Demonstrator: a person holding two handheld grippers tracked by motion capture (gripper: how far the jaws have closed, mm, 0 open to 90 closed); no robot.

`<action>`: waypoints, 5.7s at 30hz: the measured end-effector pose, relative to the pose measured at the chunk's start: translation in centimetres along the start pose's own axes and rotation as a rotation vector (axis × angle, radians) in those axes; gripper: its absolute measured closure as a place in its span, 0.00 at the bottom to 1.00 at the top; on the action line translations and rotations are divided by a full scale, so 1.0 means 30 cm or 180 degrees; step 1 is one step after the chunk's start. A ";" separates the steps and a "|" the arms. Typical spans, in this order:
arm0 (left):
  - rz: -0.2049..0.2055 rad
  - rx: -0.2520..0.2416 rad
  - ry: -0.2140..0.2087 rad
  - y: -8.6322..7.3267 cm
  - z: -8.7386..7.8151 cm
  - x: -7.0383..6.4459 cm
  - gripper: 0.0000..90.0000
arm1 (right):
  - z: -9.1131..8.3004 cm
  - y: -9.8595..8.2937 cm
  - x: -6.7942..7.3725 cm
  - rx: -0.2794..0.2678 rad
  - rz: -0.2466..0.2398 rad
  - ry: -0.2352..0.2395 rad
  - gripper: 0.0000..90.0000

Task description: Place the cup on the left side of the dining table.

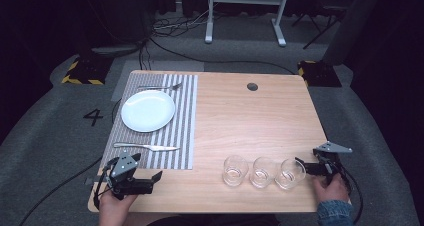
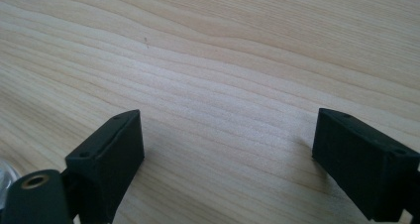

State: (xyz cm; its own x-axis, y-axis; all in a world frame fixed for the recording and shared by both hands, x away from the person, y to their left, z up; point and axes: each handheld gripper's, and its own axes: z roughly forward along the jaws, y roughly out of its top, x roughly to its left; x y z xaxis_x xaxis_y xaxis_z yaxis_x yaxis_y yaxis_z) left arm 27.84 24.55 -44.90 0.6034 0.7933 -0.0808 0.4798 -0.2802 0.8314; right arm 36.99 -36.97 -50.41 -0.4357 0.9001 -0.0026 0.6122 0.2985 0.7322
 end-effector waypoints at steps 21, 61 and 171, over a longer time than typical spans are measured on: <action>0.0043 -0.0320 0.0128 0.131 -0.129 -0.070 0.06 | 0.000 0.000 0.000 -0.0001 -0.0002 0.0001 0.14; 0.0501 -0.0531 -0.0807 0.338 0.093 -0.239 0.07 | 0.000 -0.001 0.000 -0.0002 0.0002 0.0000 0.14; 0.0429 -0.0387 -0.0502 0.510 0.349 -0.196 0.22 | -0.001 -0.001 0.000 -0.0004 0.0010 -0.0005 0.14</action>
State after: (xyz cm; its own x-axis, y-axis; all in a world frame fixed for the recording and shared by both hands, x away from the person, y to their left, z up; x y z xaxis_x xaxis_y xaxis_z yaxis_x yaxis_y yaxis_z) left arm 38.30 9.95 -37.47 0.7534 0.6563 -0.0415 0.3138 -0.3032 0.8998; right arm 36.96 -36.99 -50.42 -0.4326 0.9016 -0.0014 0.6129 0.2953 0.7329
